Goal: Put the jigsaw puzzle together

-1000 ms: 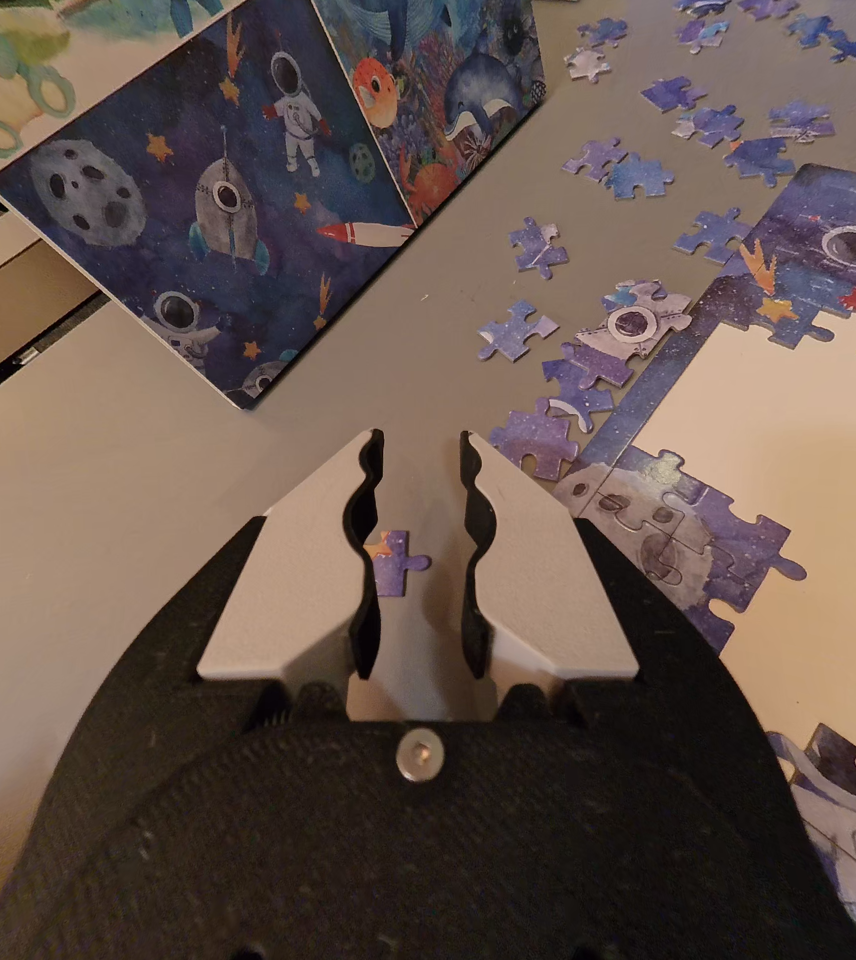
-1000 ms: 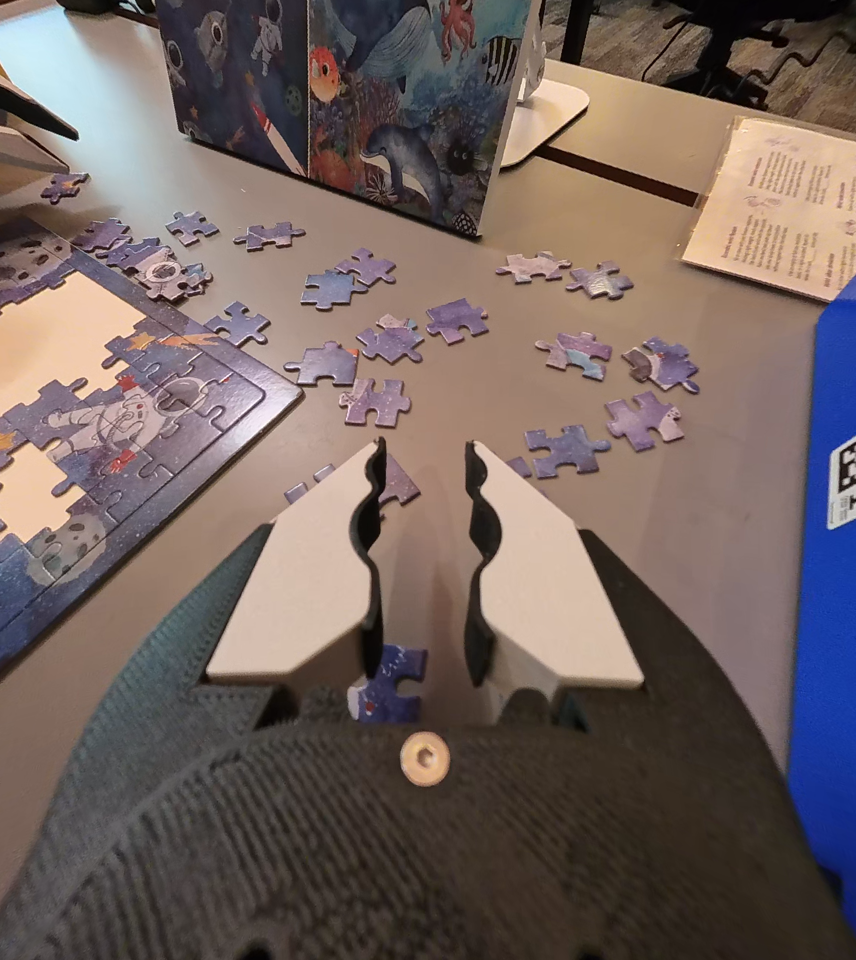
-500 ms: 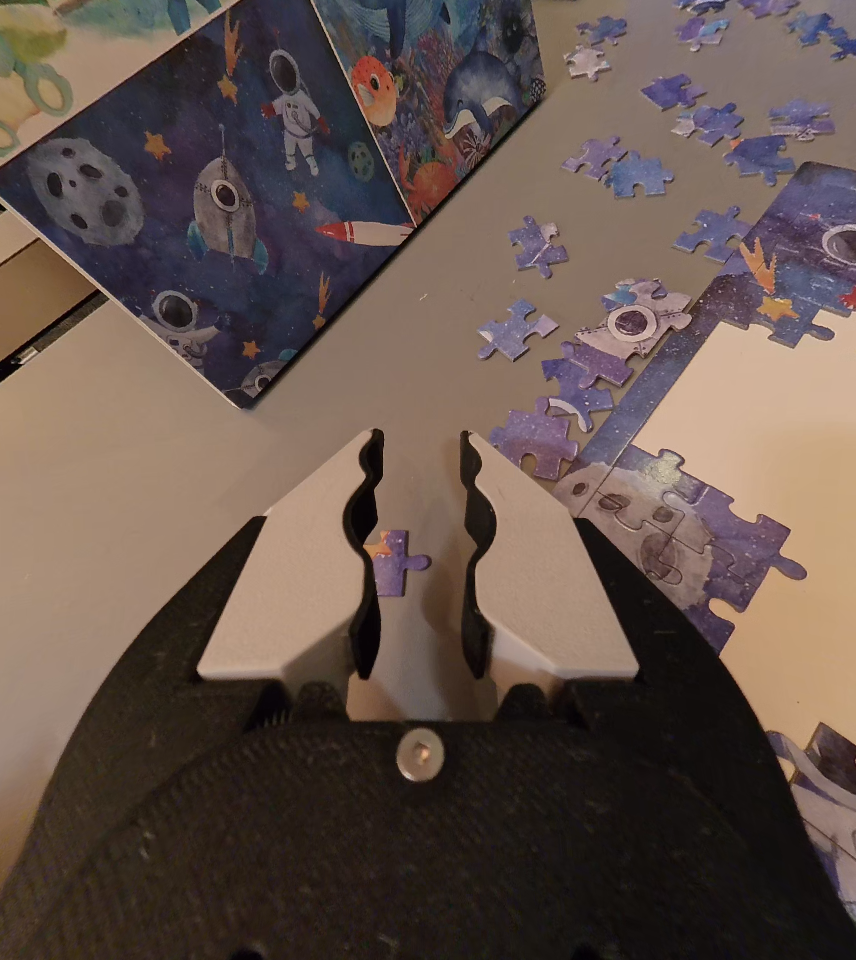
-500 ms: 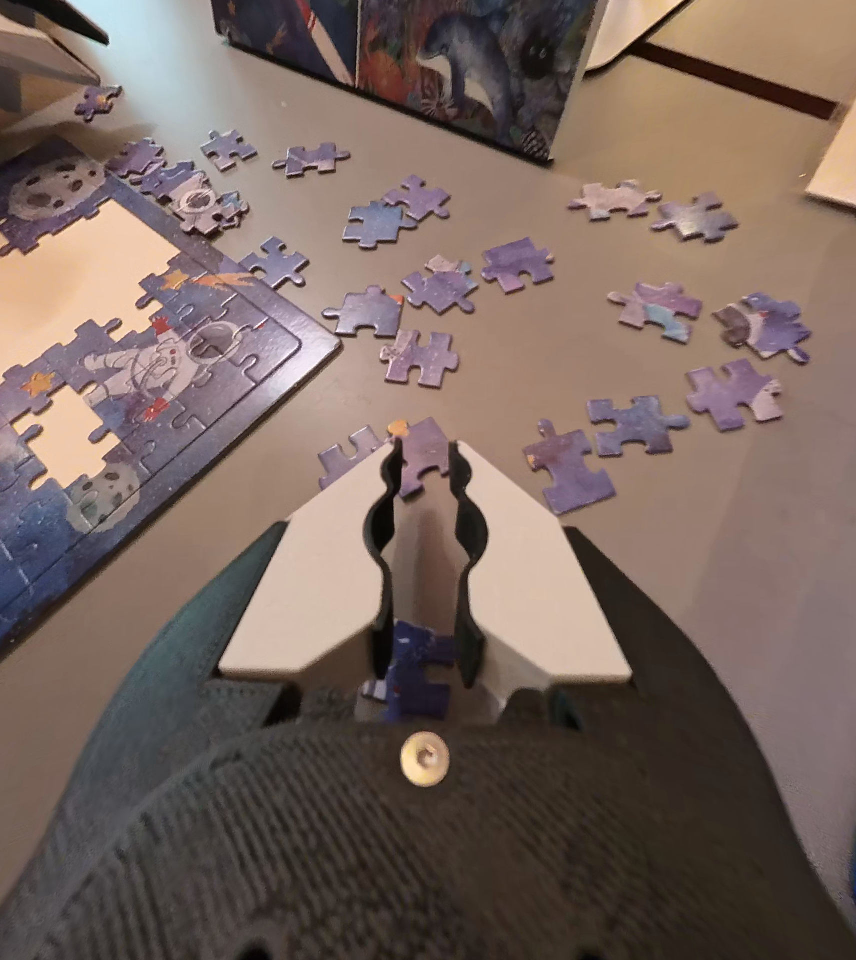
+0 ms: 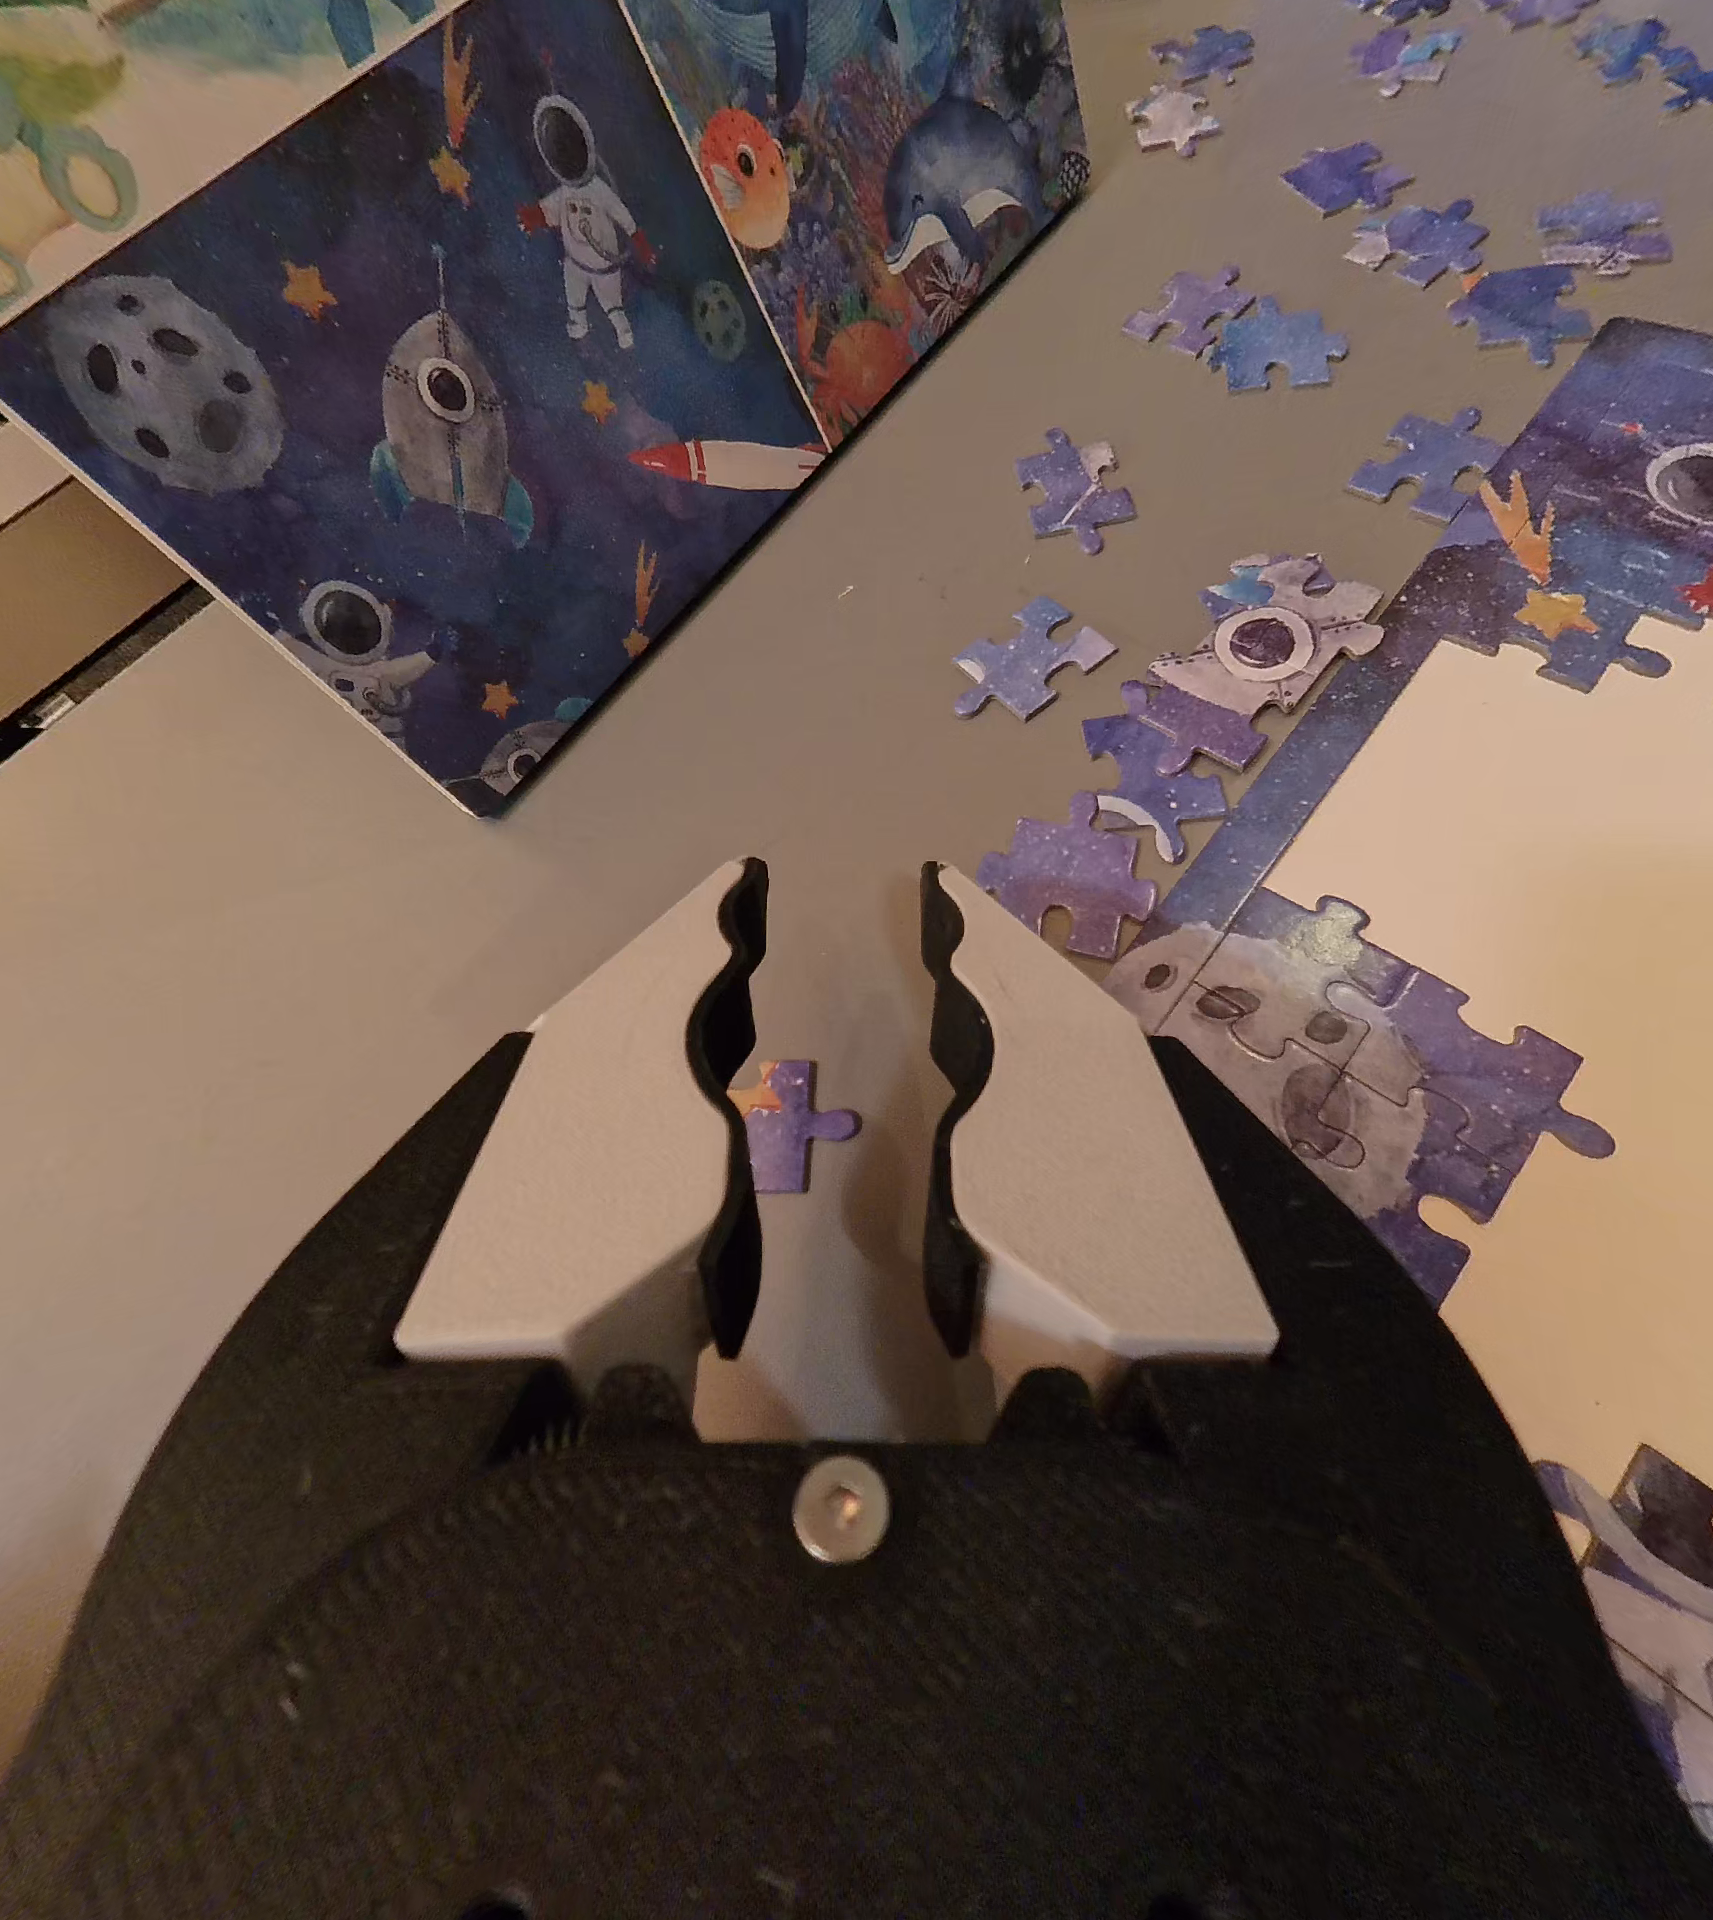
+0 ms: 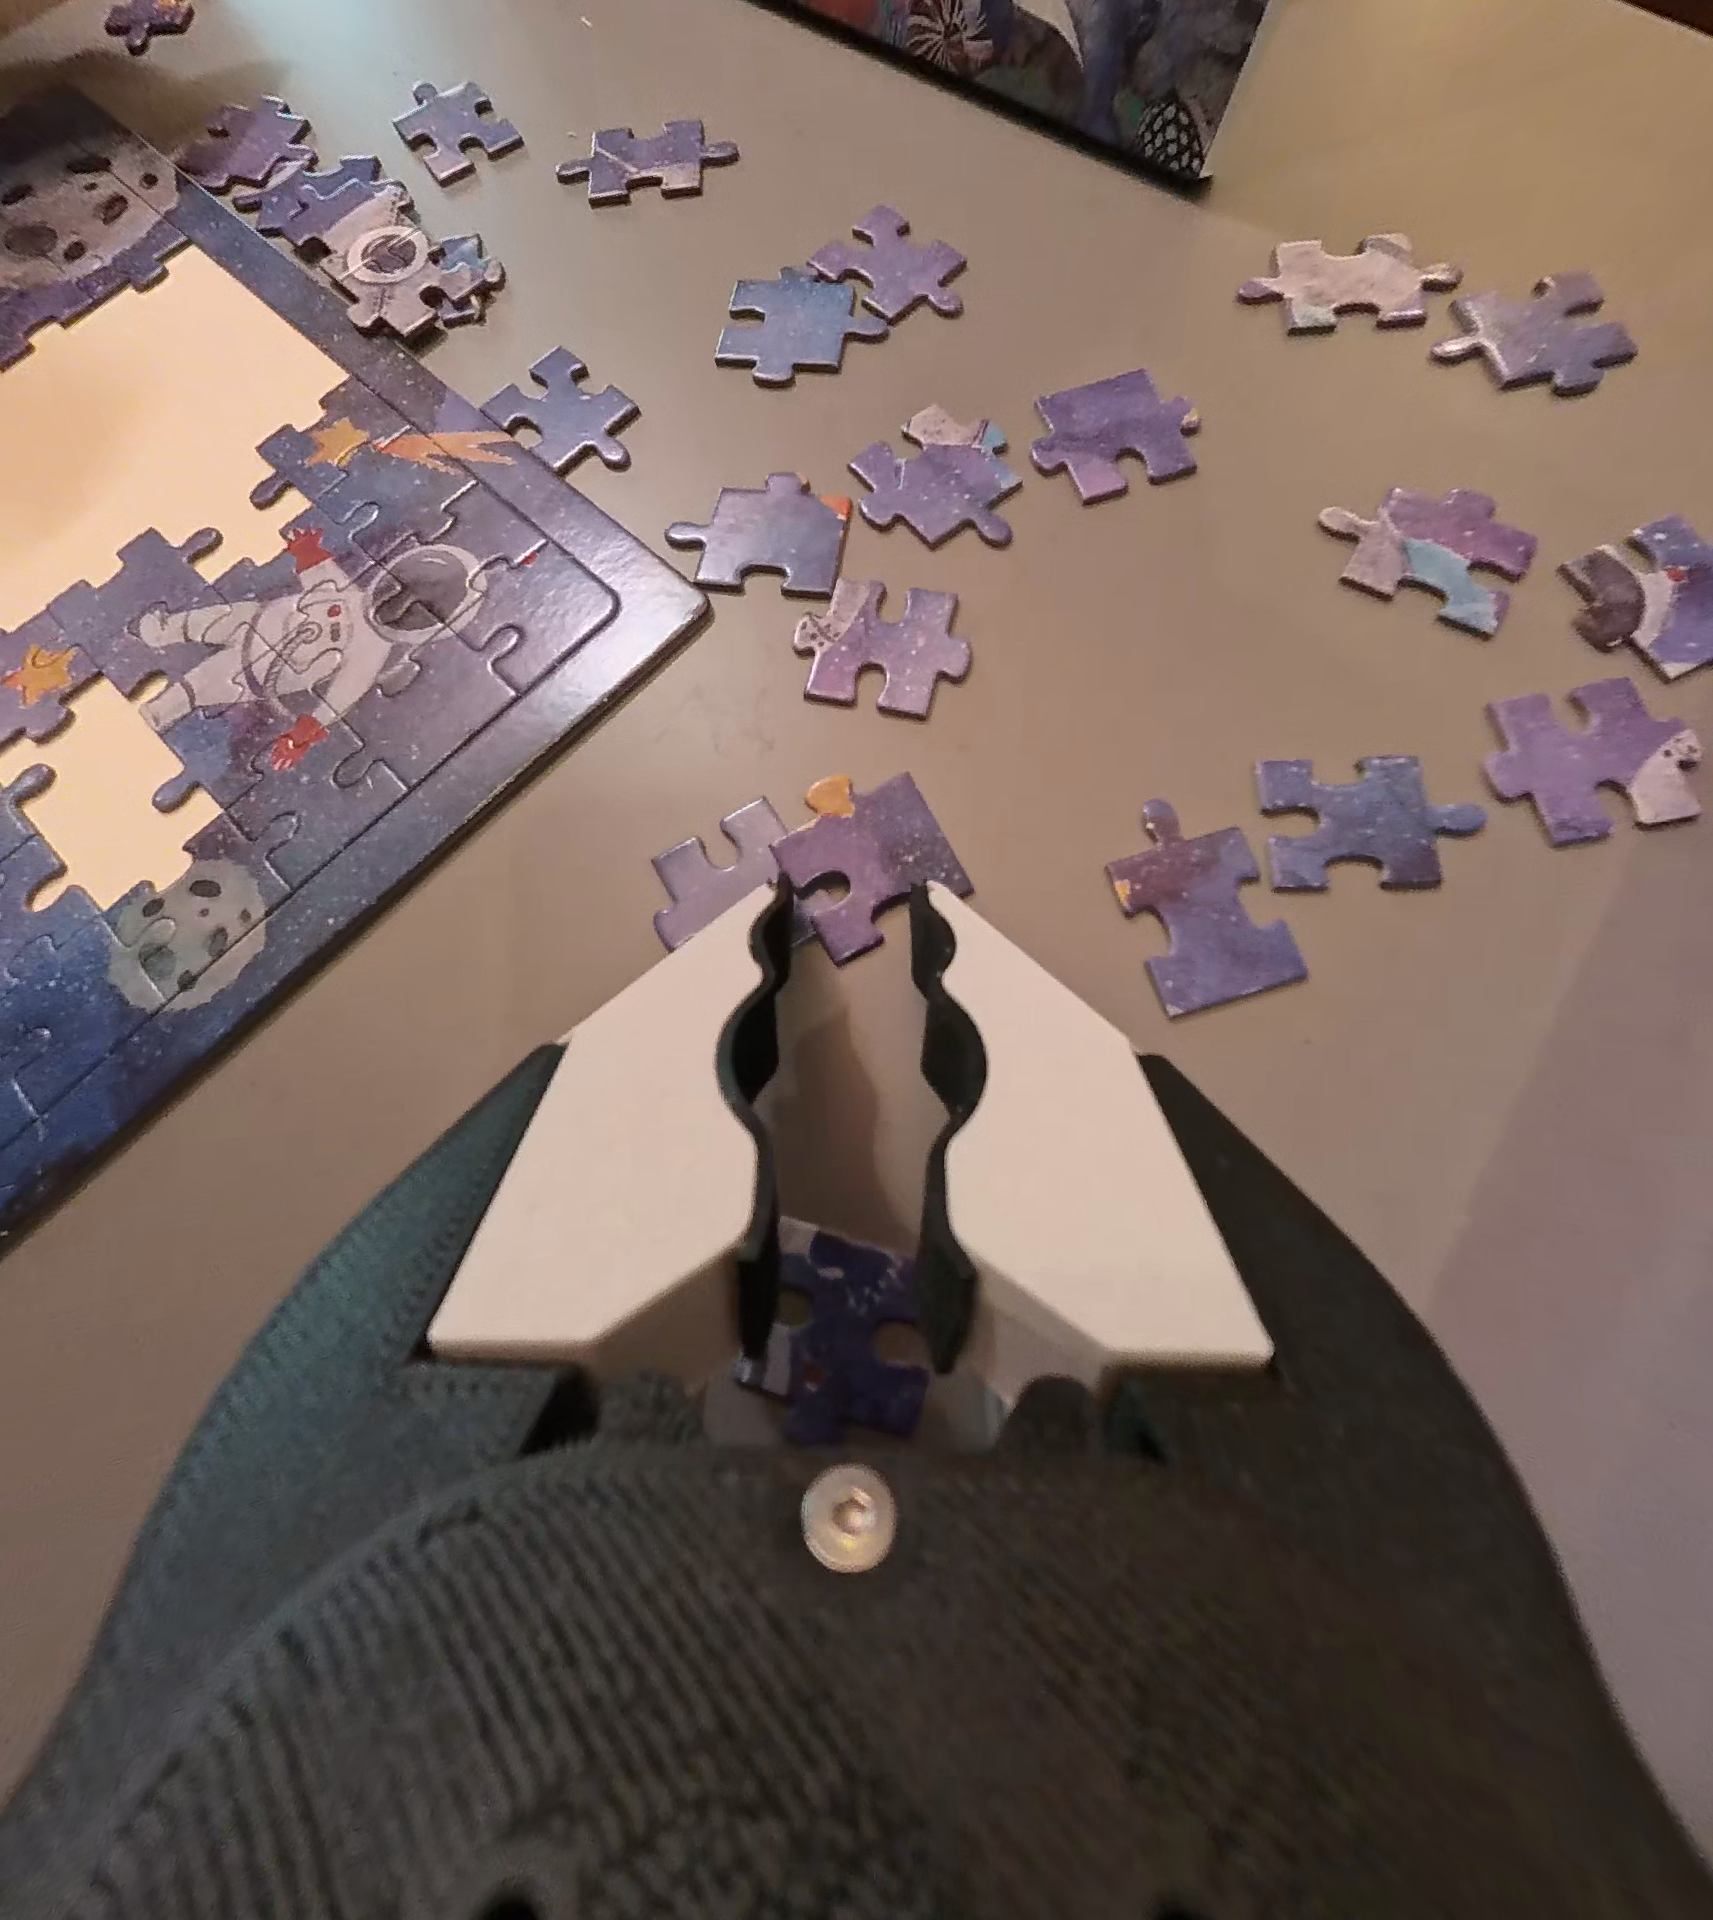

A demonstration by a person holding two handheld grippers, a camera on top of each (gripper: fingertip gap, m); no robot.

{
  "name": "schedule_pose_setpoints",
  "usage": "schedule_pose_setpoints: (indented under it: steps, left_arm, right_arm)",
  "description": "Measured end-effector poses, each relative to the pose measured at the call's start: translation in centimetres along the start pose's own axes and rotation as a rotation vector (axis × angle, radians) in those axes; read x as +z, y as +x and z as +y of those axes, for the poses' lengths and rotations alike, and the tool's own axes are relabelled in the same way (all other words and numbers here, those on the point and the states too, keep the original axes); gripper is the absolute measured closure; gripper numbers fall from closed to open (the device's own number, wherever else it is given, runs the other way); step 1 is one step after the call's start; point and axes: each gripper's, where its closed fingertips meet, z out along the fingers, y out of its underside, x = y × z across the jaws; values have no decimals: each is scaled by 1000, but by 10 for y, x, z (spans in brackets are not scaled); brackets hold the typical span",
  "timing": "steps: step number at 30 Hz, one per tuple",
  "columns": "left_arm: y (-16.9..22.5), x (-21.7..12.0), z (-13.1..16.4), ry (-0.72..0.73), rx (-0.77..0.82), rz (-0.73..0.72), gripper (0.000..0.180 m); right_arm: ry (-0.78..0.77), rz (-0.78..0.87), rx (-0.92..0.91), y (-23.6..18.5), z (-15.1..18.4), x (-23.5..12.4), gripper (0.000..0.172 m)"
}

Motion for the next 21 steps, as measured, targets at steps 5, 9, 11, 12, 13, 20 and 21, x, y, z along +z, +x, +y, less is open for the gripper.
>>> schedule_pose_setpoints:
  steps: [5,9,11,12,13,20,21]
  left_arm:
    - [0,0,0,-1,0,0,151]
    - [0,0,0,-1,1,0,151]
    - [0,0,0,-1,1,0,151]
    - [0,0,0,-1,1,0,151]
    - [0,0,0,-1,2,0,151]
    - [0,0,0,-3,3,1,151]
    - [0,0,0,-3,4,1,151]
  right_arm:
    - [-1,12,0,2,0,0,154]
    - [-2,18,-5,2,0,0,155]
    - [-2,20,-8,2,0,0,155]
    - [-2,21,-10,2,0,0,155]
    - [-2,23,-13,2,0,0,155]
    - [4,30,-15,3,-1,0,154]
    - [4,30,-15,3,-1,0,154]
